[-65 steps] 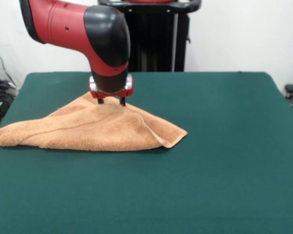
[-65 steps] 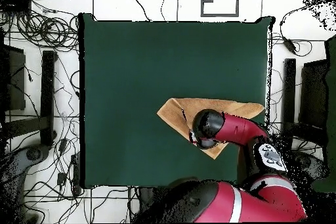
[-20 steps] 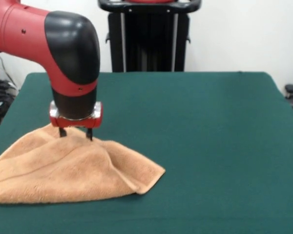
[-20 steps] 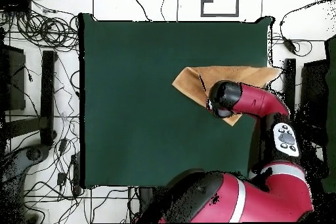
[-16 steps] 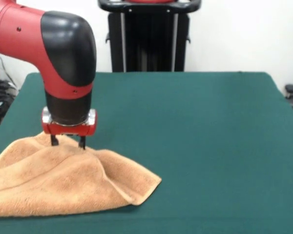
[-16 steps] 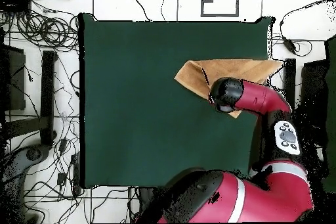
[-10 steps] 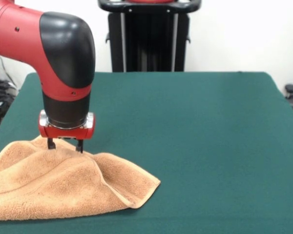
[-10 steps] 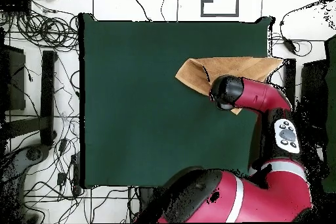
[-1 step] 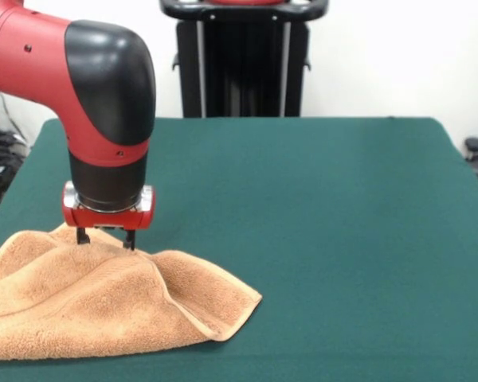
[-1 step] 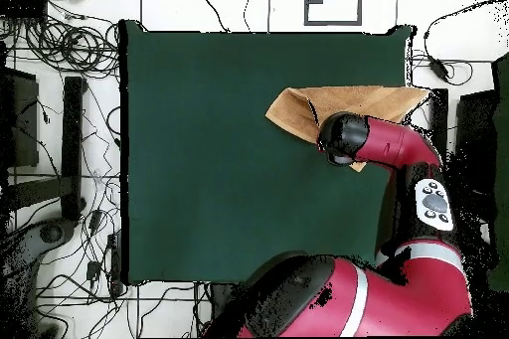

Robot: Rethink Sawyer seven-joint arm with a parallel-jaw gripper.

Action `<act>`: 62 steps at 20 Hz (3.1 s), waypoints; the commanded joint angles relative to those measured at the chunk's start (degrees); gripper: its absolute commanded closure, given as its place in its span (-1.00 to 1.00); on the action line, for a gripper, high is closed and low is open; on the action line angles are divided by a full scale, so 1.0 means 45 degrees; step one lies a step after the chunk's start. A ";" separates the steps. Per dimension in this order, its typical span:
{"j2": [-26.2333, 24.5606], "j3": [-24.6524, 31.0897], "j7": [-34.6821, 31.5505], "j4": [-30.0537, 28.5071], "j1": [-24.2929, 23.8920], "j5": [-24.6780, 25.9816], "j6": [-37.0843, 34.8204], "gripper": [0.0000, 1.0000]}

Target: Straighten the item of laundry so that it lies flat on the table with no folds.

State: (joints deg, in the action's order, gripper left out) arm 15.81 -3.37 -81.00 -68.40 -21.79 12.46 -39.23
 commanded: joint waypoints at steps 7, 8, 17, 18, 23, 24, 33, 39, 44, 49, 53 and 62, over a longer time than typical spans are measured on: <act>-0.1034 0.1743 -0.0747 -0.0067 0.0359 0.0213 0.1621 -1.00; -0.1084 0.1854 -0.0586 -0.0260 0.0255 0.0201 0.1541 -1.00; -0.1933 0.2226 -0.0414 -0.0587 -0.0209 0.0272 0.1886 -1.00; -0.1986 0.2332 -0.0331 -0.0631 -0.0296 0.0255 0.1902 -1.00; -0.2160 0.2396 0.0072 -0.0920 -0.0429 0.0473 0.1636 -1.00; -0.2191 0.2430 0.0220 -0.0986 -0.0468 0.0538 0.1579 -1.00; -0.2267 0.2640 0.0922 -0.1269 -0.0602 0.1066 0.1510 1.00; -0.2123 0.2641 0.0346 -0.1577 -0.0696 0.0595 0.1040 1.00; -0.2019 0.2632 0.0062 -0.1798 -0.0702 0.0331 0.0728 1.00; -0.1487 0.2140 -0.0405 -0.2607 -0.0282 0.0455 0.0371 1.00; -0.0908 0.2047 -0.1704 -0.3939 -0.0149 -0.0070 0.0791 1.00; -0.0303 0.2053 -0.3164 -0.6116 0.0369 -0.0580 0.2643 1.00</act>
State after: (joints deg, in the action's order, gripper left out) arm 19.65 -0.03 -81.00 -78.69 -24.34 11.99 -28.76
